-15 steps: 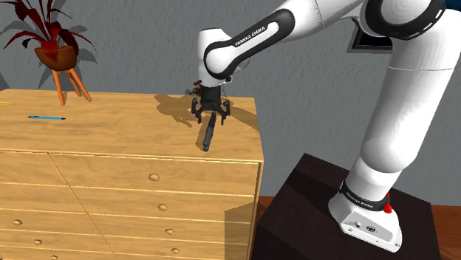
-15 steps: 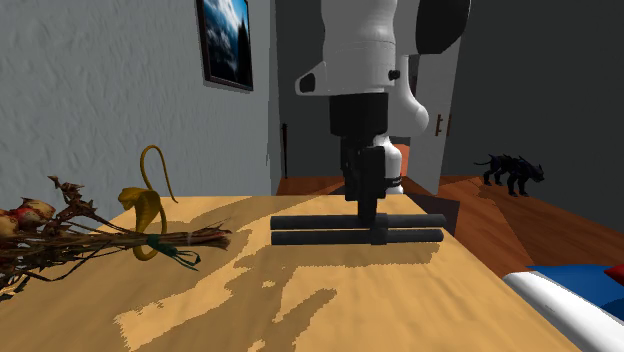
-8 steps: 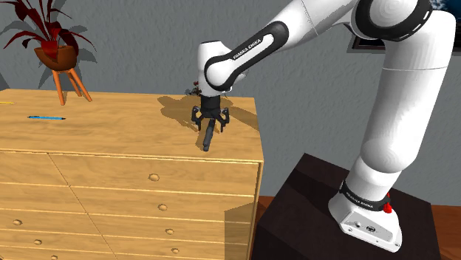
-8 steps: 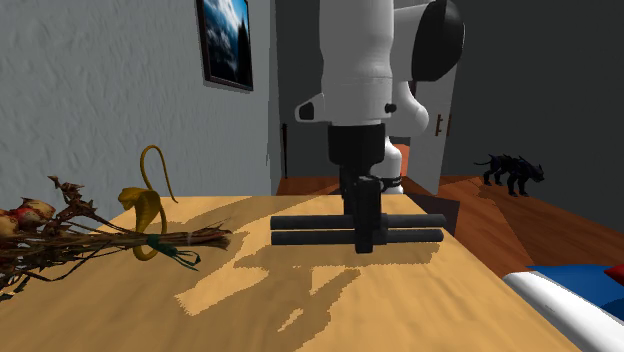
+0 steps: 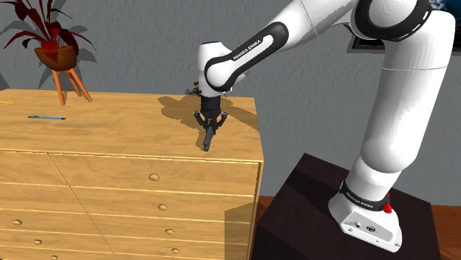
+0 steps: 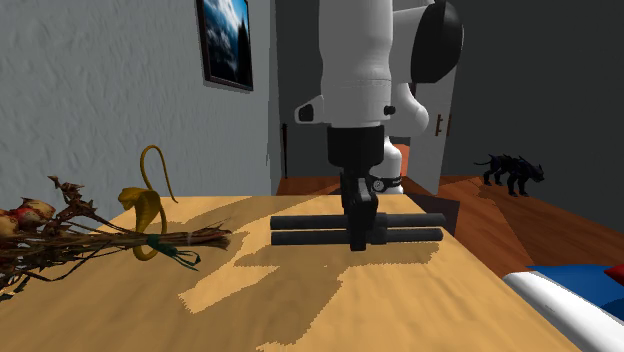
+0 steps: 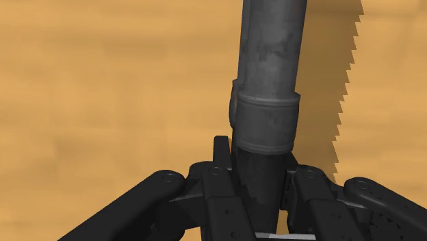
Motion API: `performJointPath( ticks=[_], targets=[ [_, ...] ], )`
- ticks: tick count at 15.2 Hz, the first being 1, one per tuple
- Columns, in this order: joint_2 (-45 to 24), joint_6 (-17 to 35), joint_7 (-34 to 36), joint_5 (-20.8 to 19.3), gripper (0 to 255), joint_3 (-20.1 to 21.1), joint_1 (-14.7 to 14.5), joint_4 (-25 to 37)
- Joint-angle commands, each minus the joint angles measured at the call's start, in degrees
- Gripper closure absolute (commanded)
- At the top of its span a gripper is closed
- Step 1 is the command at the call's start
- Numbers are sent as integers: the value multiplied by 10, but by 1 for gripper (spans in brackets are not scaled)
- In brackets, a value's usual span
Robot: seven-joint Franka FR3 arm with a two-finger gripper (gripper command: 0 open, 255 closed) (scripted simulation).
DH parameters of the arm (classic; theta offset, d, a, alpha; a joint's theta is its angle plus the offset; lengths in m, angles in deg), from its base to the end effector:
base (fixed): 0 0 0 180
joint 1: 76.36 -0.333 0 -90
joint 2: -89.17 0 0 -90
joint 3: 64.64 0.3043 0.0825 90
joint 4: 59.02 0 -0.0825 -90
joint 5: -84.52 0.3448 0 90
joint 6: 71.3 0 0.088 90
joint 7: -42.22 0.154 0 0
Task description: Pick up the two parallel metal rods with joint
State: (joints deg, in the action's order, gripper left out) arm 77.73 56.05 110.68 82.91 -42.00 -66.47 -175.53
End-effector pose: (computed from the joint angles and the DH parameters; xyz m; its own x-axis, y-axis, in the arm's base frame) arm 0.5380 0.1167 0.3212 0.5712 -0.8194 -0.0481 -0.8208 -0.5707 -0.0251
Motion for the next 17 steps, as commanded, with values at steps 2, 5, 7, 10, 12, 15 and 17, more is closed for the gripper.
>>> performJointPath(
  ticks=[2, 5, 7, 10, 12, 15, 17],
  targets=[
    [-1, 0, 0, 0, 255, 0, 0, 0],
    [7, -13, -2, 4, 255, 1, 1, 7],
    [14, -27, -4, 7, 255, 2, 2, 14],
    [25, -49, -6, 12, 255, 3, 3, 25],
    [32, -63, -8, 15, 255, 3, 4, 33],
    [41, -84, -10, 19, 255, 4, 5, 46],
    [46, -99, -11, 21, 255, 4, 5, 56]
  ],
)
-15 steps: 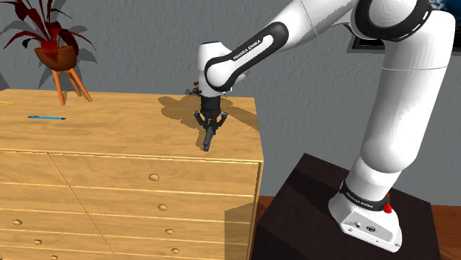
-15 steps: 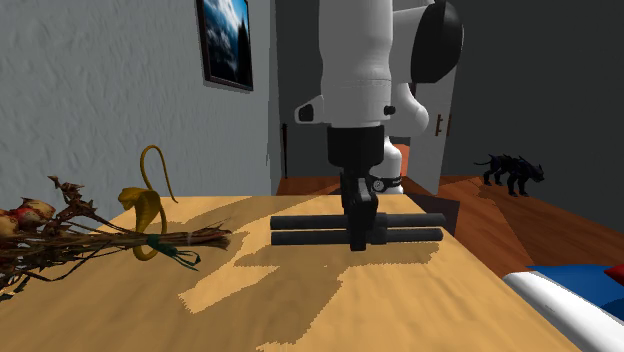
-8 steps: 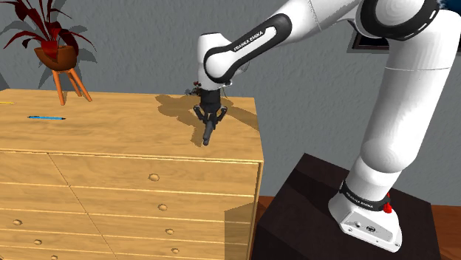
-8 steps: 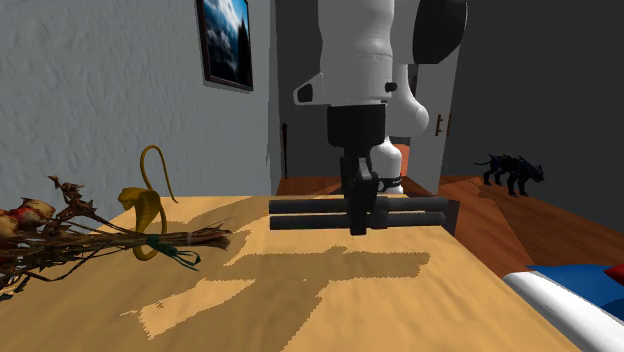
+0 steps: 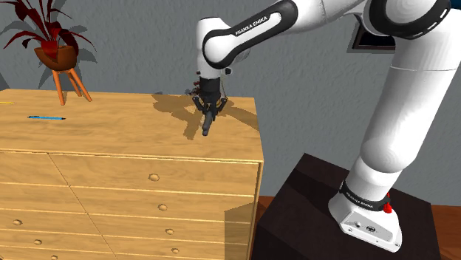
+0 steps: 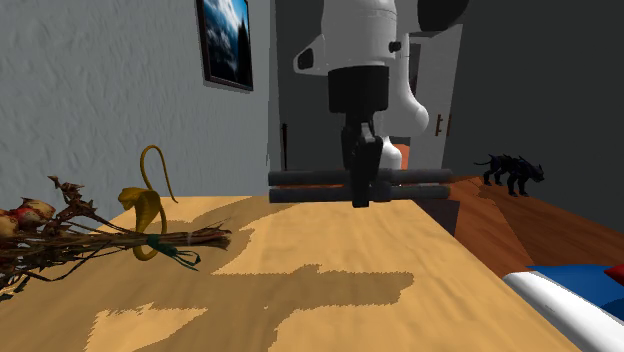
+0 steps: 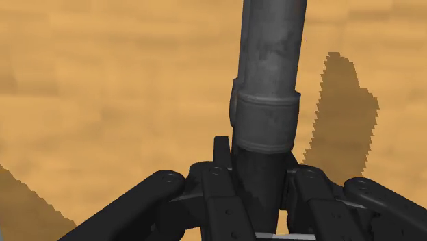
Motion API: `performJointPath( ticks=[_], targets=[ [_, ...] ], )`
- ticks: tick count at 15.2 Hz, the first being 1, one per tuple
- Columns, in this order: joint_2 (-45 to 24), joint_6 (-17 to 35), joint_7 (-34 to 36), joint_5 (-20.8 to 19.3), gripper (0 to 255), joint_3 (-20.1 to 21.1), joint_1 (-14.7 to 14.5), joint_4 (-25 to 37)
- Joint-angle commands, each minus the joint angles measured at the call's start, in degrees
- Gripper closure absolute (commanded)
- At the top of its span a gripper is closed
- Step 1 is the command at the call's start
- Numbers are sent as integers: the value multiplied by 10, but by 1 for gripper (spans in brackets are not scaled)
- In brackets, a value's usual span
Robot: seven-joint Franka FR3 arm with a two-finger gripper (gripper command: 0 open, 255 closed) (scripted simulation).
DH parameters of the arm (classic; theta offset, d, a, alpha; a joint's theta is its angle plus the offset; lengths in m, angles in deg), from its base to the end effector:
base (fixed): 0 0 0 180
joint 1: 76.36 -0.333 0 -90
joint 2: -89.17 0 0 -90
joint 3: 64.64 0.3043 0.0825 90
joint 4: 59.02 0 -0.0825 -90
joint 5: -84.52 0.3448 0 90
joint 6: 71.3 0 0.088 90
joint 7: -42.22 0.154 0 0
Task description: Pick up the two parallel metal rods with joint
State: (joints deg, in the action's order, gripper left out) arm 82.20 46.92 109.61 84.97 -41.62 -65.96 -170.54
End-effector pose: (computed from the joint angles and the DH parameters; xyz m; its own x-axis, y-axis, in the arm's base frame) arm 0.5355 0.1167 0.3839 0.5714 -0.8193 -0.0484 -0.8206 -0.5709 -0.0252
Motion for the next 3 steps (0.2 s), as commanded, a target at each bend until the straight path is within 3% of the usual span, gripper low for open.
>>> performJointPath(
  ticks=[1, 3],
  targets=[
    [4, -15, -1, 2, 255, 0, 0, 11],
    [5, -16, -1, 2, 255, 0, 0, 11]
  ],
)
